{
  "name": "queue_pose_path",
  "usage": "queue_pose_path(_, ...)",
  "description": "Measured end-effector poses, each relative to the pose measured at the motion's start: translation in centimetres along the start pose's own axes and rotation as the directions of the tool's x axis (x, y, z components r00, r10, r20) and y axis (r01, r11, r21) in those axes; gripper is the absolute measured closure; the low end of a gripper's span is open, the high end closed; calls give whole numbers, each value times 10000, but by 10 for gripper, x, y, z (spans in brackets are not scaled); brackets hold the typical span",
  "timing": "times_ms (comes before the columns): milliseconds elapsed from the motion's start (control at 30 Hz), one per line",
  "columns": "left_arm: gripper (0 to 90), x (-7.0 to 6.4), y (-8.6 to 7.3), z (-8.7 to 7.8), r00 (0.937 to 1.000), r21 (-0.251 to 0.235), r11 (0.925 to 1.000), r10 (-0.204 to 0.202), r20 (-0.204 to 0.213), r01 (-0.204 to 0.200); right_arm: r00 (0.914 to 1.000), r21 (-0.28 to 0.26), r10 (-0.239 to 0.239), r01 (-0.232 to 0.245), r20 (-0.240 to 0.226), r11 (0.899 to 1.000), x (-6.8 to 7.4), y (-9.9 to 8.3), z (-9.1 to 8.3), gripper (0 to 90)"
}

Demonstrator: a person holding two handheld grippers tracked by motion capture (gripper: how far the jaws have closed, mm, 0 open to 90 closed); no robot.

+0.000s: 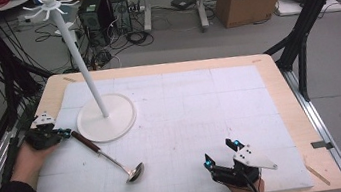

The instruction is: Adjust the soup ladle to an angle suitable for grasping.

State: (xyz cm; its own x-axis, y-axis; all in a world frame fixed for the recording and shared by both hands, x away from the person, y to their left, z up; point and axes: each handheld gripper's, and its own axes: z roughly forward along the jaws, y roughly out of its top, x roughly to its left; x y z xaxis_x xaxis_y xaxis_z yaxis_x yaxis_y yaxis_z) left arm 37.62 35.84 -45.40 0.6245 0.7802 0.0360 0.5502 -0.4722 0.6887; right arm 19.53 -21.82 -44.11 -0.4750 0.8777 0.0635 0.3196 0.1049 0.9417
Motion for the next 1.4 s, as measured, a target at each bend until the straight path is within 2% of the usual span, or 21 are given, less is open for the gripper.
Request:
queue_pose_path(333, 898, 5, 2, 5, 9996, -163, 9999, -42, 274, 47, 10000, 36, -1, 1, 14, 10000, 0, -1, 1, 146)
queue_pose_path(433, 899, 5, 6, 8, 9988, -122, 9999, 54, 479, -49, 10000, 57, -2, 2, 28, 10000, 0, -1, 1, 146)
queue_pose_path(467, 900, 4, 7, 8, 9988, -76, 9998, 196, 458, -193, 10000, 51, -27, 27, 28, 10000, 0, -1, 1, 146)
queue_pose_path(633, 900, 3, 8, 8, 9978, -49, 9996, 281, 597, -279, 10000, 38, -17, 17, 29, 10000, 0, -1, 1, 146)
queue_pose_path(800, 900, -5, 9, 8, 9952, 46, 9985, 532, 826, -537, 10000, 18, -5, 5, 39, 10000, -1, -1, 0, 146)
queue_pose_path(967, 900, -18, 11, 6, 9903, 150, 9946, 1006, 953, -1025, 10000, -41, -14, 14, 19, 10000, -1, 0, 0, 146)
queue_pose_path(1233, 900, -29, 6, 2, 9880, 52, 9940, 1077, 1110, -1090, 10000, -48, -5, 5, -14, 10000, 1, 0, -1, 145)
queue_pose_path(1400, 900, -35, 8, 1, 9844, 210, 9907, 1311, 1172, -1344, 10000, -45, -24, 24, -11, 10000, 1, 0, -1, 146)
